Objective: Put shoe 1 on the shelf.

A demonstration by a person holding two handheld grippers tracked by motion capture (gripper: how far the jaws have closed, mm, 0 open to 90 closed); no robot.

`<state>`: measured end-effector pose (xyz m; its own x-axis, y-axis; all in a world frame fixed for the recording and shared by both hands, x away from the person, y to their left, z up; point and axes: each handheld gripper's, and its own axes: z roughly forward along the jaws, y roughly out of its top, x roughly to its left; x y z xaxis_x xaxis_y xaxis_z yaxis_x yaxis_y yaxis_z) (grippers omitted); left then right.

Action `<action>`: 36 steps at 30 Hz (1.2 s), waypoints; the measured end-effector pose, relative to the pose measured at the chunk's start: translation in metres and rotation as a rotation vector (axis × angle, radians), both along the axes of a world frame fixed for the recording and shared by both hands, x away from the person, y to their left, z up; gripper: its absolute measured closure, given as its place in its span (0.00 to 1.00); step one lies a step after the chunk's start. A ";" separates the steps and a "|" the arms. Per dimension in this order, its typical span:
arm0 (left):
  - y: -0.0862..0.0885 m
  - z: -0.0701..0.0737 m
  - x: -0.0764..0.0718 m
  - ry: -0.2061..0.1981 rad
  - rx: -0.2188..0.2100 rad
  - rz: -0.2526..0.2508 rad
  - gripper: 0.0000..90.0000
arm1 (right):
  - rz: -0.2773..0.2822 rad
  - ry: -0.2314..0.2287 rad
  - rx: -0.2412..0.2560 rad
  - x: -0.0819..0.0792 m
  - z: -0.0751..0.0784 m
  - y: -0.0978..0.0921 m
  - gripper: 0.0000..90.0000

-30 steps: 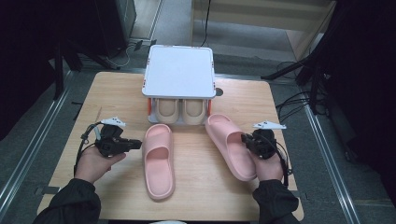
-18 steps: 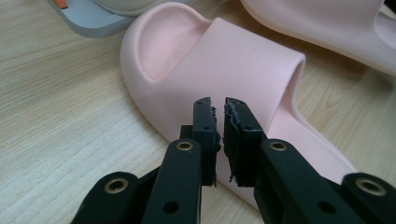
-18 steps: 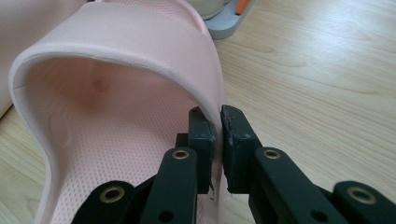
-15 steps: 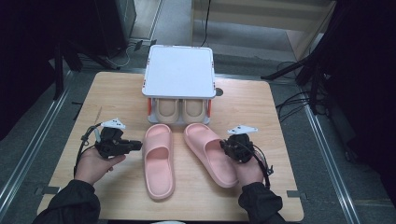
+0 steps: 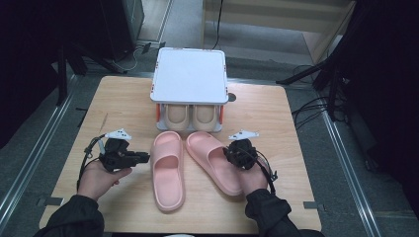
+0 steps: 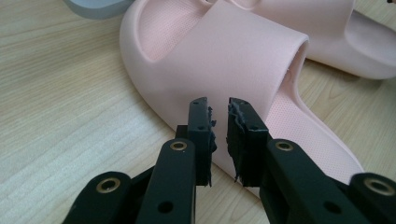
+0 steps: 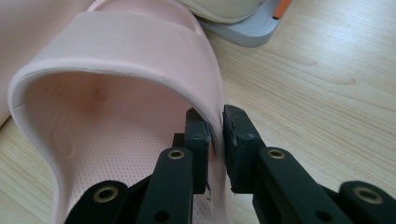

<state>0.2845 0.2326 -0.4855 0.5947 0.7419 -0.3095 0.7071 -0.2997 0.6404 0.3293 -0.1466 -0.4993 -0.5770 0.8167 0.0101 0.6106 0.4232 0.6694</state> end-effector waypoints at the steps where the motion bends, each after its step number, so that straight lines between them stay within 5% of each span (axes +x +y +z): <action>1: 0.000 0.000 -0.001 -0.003 -0.001 0.001 0.88 | 0.000 0.001 -0.001 -0.001 0.000 0.001 0.90; 19: 0.006 -0.011 0.024 0.000 0.007 0.029 0.88 | 0.058 0.025 0.060 -0.018 0.005 -0.002 0.72; 26: 0.012 -0.017 0.038 0.002 0.019 0.025 0.90 | 0.080 0.037 0.065 -0.039 0.012 -0.015 0.84; 36: 0.002 -0.028 0.046 0.048 0.053 -0.042 0.89 | 0.034 0.051 0.069 -0.035 0.012 -0.036 0.92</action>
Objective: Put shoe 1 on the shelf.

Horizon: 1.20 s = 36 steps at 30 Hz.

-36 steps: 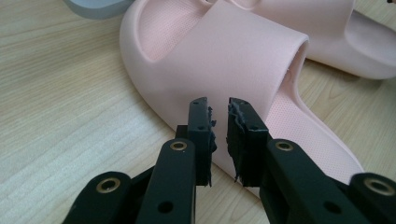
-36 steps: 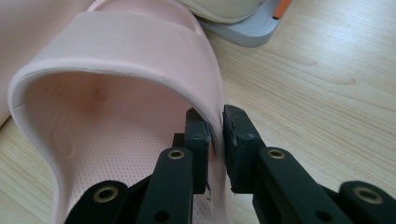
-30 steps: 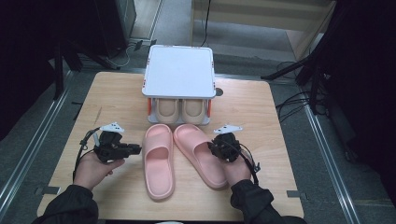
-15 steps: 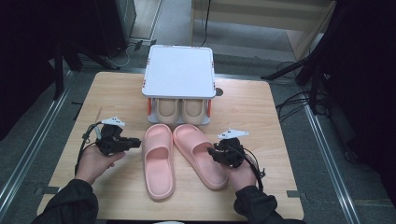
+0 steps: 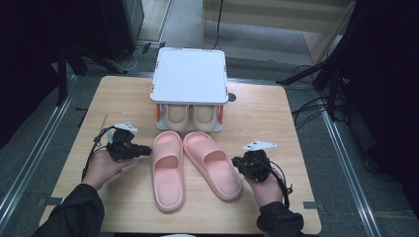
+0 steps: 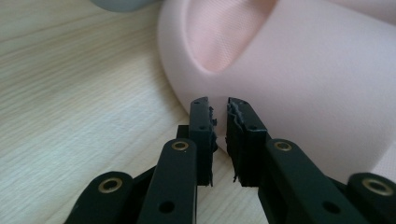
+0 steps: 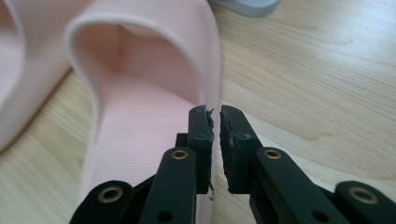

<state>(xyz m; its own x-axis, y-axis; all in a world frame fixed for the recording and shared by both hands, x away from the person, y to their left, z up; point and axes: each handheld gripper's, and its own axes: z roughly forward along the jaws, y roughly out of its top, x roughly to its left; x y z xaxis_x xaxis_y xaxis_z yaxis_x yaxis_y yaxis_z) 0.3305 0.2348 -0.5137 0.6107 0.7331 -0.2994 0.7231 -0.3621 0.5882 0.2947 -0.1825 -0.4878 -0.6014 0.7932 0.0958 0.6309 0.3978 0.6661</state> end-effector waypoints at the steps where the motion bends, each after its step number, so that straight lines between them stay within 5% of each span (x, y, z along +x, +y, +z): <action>1: -0.001 0.000 -0.001 -0.007 0.005 0.001 0.90 | -0.001 0.005 -0.007 0.002 -0.002 0.000 0.92; 9: -0.001 0.001 -0.005 0.013 -0.020 0.000 0.89 | 0.015 0.014 -0.056 0.011 -0.015 0.012 0.92; 17: -0.001 0.001 -0.006 0.014 -0.016 -0.006 0.87 | 0.037 0.043 -0.018 0.006 -0.016 0.019 0.93; 27: -0.008 0.011 0.014 -0.071 -0.064 0.069 0.85 | 0.074 0.065 0.028 -0.001 -0.015 0.028 0.89; 36: -0.012 0.006 0.019 -0.013 -0.109 0.036 0.87 | 0.073 0.076 0.023 0.003 -0.019 0.028 0.89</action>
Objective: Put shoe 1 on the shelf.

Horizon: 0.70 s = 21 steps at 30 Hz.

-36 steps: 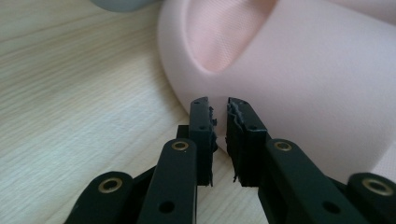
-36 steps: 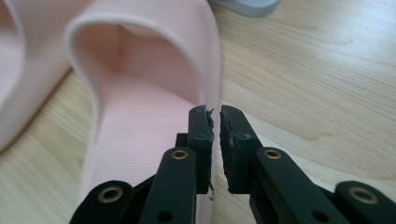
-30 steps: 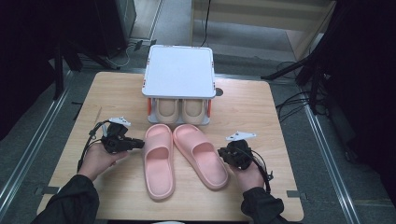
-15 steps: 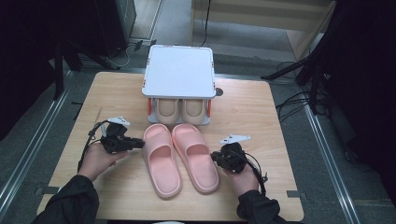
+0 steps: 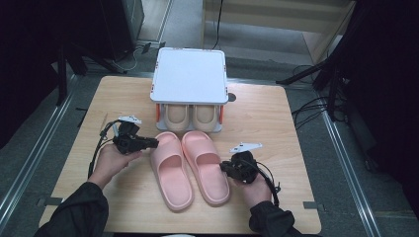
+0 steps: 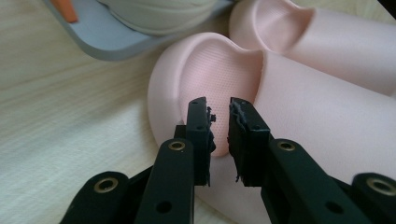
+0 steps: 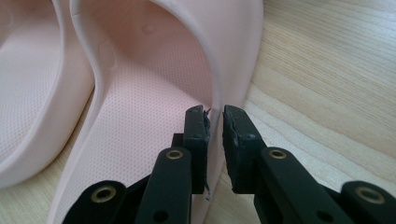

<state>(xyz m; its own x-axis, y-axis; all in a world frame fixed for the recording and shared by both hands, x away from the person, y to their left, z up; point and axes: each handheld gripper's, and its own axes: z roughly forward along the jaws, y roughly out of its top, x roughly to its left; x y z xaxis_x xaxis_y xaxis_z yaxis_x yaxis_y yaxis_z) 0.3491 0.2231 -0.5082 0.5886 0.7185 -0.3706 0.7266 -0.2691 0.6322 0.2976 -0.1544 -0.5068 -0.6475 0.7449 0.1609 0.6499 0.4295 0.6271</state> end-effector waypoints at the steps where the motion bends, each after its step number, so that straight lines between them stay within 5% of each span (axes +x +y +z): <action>1: 0.000 0.000 -0.001 -0.002 0.004 -0.007 0.88 | 0.001 -0.001 -0.004 0.000 0.000 0.001 0.90; 21: -0.009 0.002 -0.018 0.032 0.003 -0.073 0.88 | -0.002 -0.022 0.002 0.006 -0.001 0.004 0.90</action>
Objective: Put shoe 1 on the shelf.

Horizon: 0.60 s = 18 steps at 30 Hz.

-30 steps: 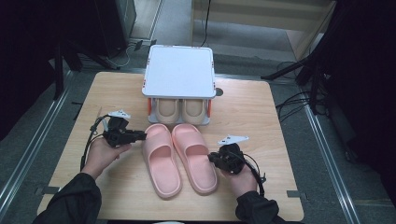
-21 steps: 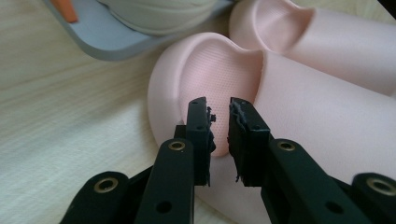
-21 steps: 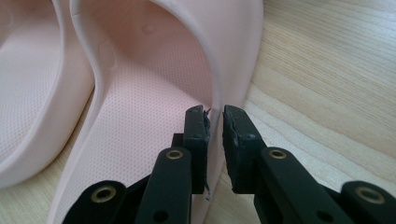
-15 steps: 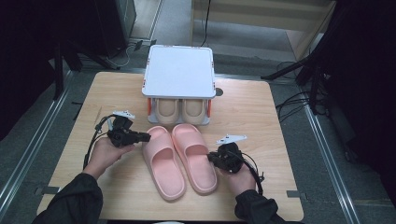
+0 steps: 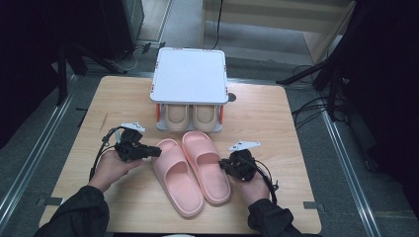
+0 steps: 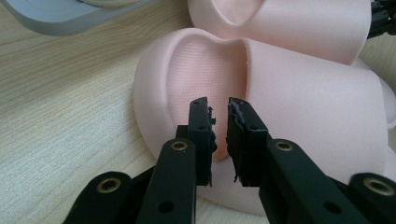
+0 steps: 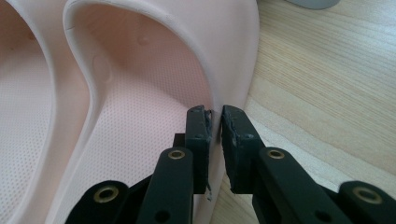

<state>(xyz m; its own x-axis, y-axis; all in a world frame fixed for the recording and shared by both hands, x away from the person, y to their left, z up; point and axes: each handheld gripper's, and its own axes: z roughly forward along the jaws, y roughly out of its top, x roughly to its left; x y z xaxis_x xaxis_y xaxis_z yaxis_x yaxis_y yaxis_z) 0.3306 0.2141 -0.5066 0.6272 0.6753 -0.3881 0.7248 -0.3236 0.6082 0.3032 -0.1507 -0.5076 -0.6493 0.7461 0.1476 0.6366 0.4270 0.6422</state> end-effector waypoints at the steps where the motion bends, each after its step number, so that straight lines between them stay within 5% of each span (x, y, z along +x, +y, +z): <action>1: 0.000 0.000 0.000 0.001 -0.001 0.000 0.87 | 0.000 0.000 0.001 0.000 0.000 0.000 0.90; 7: 0.002 0.001 0.003 0.016 0.010 0.010 0.85 | 0.010 0.015 0.032 0.000 0.001 -0.003 0.85; 9: 0.002 0.005 0.004 -0.003 0.028 0.009 0.85 | 0.017 0.002 0.048 -0.002 0.003 -0.004 0.82; 18: 0.007 0.037 0.011 -0.088 -0.013 0.027 0.85 | 0.061 -0.094 0.127 -0.018 0.018 -0.001 0.71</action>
